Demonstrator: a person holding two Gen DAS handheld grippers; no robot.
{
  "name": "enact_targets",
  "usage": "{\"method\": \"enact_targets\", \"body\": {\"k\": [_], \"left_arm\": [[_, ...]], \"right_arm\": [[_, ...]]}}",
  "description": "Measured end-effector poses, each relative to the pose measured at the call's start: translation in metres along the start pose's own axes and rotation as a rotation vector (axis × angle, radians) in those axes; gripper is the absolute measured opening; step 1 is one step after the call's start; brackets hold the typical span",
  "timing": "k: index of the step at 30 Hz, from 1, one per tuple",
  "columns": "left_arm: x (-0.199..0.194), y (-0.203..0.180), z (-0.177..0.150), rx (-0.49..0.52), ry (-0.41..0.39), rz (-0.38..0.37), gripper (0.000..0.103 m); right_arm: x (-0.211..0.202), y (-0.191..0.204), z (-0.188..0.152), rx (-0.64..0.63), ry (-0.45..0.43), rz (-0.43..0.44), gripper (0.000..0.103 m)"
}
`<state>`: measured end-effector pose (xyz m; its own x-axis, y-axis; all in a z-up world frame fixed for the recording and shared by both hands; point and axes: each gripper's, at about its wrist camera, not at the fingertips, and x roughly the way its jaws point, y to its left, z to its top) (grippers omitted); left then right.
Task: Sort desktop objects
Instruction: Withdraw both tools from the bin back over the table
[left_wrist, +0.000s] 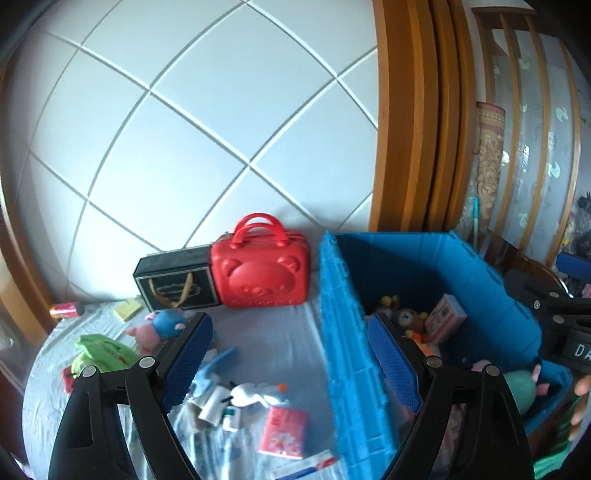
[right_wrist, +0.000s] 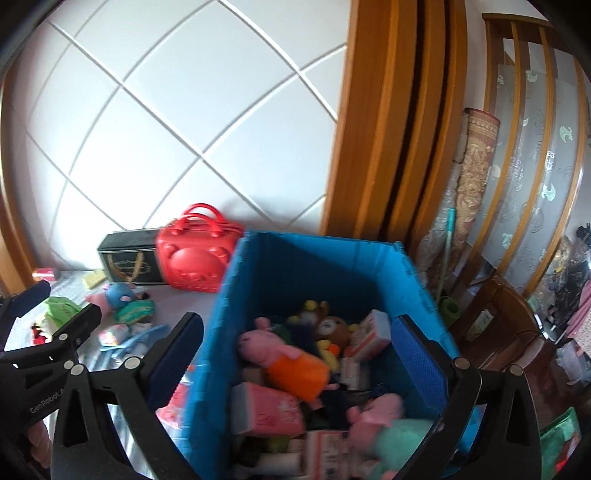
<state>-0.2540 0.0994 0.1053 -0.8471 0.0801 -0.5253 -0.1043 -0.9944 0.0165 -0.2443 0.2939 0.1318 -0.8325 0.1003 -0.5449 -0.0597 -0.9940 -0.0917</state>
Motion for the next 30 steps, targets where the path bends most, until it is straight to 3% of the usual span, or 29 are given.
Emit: {"method": "enact_targets", "body": {"k": [8, 14, 20, 25, 30], "left_arm": [[-0.012, 0.145, -0.084, -0.058, 0.033, 0.061, 0.094], [0.022, 0.217, -0.158, -0.114, 0.161, 0.062, 0.094], [0.078, 0.254, -0.239, -0.221, 0.327, 0.108, 0.094], [0.112, 0.272, -0.294, -0.258, 0.453, 0.189, 0.094], [0.122, 0.308, -0.31, -0.287, 0.515, 0.303, 0.094]], "right_arm": [[-0.024, 0.116, -0.056, 0.047, -0.019, 0.177, 0.103], [-0.002, 0.186, -0.108, 0.038, 0.062, 0.261, 0.103], [0.054, 0.237, -0.172, -0.016, 0.229, 0.296, 0.103], [0.124, 0.266, -0.216, -0.043, 0.392, 0.359, 0.103], [0.177, 0.297, -0.223, -0.066, 0.466, 0.439, 0.103]]}}
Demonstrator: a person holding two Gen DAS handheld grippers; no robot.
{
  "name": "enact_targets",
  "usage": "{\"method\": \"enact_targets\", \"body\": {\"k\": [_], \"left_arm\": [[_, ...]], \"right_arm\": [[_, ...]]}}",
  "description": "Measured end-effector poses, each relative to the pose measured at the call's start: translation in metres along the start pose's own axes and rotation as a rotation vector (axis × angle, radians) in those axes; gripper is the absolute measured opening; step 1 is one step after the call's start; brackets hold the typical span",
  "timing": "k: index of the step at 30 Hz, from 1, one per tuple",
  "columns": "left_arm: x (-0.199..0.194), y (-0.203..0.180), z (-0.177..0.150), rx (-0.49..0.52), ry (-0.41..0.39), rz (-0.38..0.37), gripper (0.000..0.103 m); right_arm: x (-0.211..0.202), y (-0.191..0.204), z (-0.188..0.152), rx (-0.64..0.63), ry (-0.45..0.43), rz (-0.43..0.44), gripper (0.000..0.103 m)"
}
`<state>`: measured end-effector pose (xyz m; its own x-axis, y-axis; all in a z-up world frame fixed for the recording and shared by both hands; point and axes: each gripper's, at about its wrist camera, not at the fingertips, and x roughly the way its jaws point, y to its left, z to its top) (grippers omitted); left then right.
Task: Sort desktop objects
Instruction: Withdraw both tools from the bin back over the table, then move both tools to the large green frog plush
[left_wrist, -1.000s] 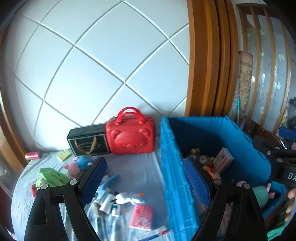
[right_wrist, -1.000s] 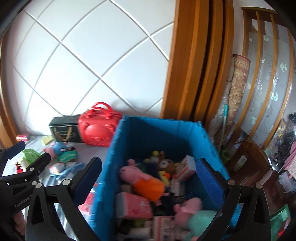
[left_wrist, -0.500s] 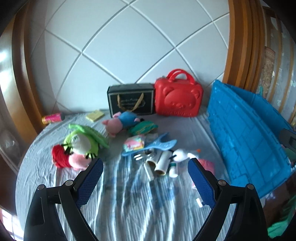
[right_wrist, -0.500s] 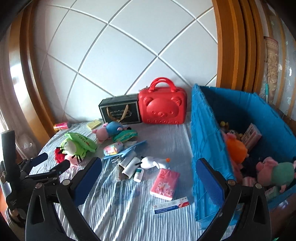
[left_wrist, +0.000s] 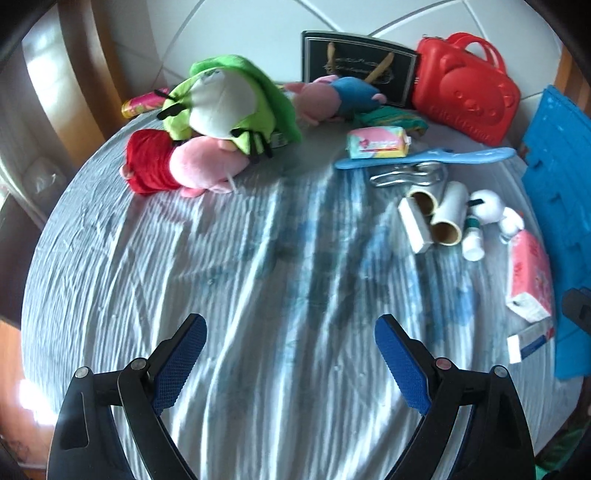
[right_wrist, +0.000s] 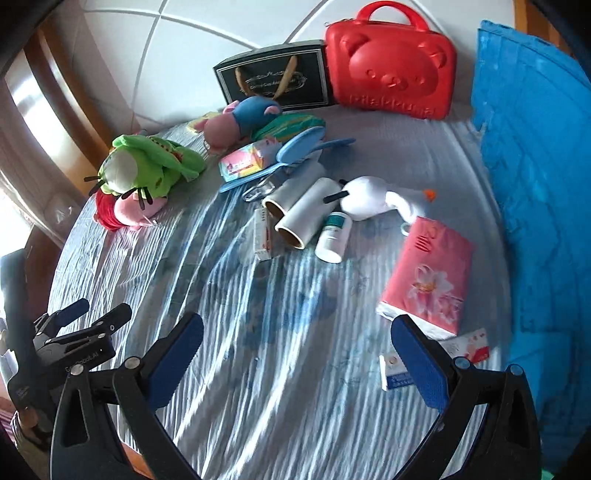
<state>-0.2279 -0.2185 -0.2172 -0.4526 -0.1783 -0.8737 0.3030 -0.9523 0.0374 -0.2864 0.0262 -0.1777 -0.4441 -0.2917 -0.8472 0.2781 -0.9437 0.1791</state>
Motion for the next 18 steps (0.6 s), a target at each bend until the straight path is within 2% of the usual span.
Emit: {"method": "enact_targets", "body": {"k": [6, 9, 12, 18], "left_arm": [[-0.003, 0.055, 0.032, -0.105, -0.047, 0.084, 0.094], [-0.007, 0.084, 0.052, -0.157, -0.079, 0.107, 0.094], [-0.009, 0.11, 0.077, -0.162, -0.117, 0.135, 0.094], [0.009, 0.164, 0.142, -0.165, -0.182, 0.171, 0.094]], "right_arm": [[0.025, 0.041, 0.04, -0.087, -0.005, 0.079, 0.103], [0.029, 0.07, 0.058, -0.139, -0.021, 0.091, 0.103], [0.032, 0.1, 0.078, -0.154, -0.053, 0.115, 0.103], [0.048, 0.16, 0.13, -0.162, -0.102, 0.072, 0.103]]}}
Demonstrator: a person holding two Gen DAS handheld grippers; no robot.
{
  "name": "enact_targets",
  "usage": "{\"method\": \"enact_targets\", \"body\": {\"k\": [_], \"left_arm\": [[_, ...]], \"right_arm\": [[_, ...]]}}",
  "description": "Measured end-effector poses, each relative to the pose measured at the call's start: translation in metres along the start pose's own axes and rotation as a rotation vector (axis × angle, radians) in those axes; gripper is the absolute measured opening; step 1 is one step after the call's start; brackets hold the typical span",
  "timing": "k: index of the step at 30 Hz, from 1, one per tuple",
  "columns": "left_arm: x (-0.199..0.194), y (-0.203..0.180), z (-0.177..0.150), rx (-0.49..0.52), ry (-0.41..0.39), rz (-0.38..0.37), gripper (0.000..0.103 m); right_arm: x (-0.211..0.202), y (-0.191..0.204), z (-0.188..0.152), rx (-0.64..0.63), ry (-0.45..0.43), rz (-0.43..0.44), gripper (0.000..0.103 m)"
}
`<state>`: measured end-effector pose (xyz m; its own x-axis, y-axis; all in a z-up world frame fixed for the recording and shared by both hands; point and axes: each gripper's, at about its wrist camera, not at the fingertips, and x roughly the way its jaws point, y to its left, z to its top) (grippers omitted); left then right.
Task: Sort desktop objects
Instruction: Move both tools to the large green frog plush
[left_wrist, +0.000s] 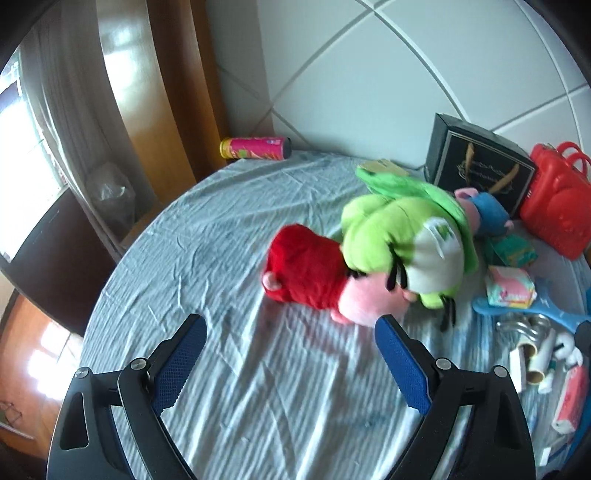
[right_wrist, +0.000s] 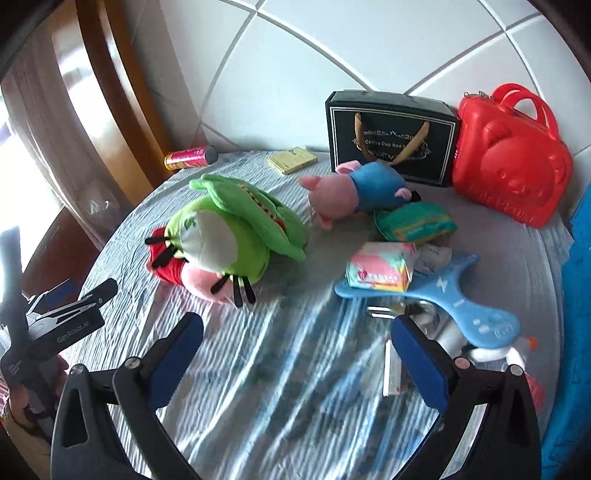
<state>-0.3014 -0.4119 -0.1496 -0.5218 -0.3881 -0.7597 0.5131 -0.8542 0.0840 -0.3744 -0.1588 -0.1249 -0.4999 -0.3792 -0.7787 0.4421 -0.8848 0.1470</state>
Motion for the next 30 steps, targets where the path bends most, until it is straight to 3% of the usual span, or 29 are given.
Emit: {"method": "enact_targets", "body": {"k": [9, 13, 15, 16, 18, 20, 23, 27, 30], "left_arm": [[0.099, 0.001, 0.09, 0.045, 0.013, -0.036, 0.094], [0.147, -0.016, 0.104, 0.09, 0.04, 0.025, 0.094], [0.167, -0.028, 0.1, 0.1, 0.099, -0.03, 0.093], [0.174, -0.036, 0.095, 0.107, 0.131, -0.078, 0.084], [0.17, -0.053, 0.078, 0.126, 0.157, -0.15, 0.079], [0.158, -0.068, 0.061, 0.144, 0.147, -0.199, 0.077], [0.121, -0.085, 0.037, 0.185, 0.074, -0.233, 0.077], [0.077, -0.096, 0.003, 0.224, 0.064, -0.322, 0.077], [0.048, -0.098, -0.025, 0.253, 0.065, -0.413, 0.077]], "right_arm": [[0.073, 0.035, 0.096, 0.082, -0.027, -0.136, 0.103], [0.117, 0.038, 0.13, 0.085, -0.022, -0.26, 0.103], [0.147, 0.038, 0.135, 0.061, 0.029, -0.303, 0.103], [0.166, 0.037, 0.133, 0.038, 0.078, -0.323, 0.103], [0.199, 0.037, 0.119, -0.026, 0.213, -0.314, 0.103], [0.202, 0.03, 0.101, -0.056, 0.271, -0.312, 0.103], [0.175, 0.011, 0.071, -0.037, 0.297, -0.309, 0.103], [0.135, 0.0, 0.015, -0.048, 0.332, -0.32, 0.103], [0.105, -0.006, -0.038, -0.019, 0.371, -0.279, 0.103]]}}
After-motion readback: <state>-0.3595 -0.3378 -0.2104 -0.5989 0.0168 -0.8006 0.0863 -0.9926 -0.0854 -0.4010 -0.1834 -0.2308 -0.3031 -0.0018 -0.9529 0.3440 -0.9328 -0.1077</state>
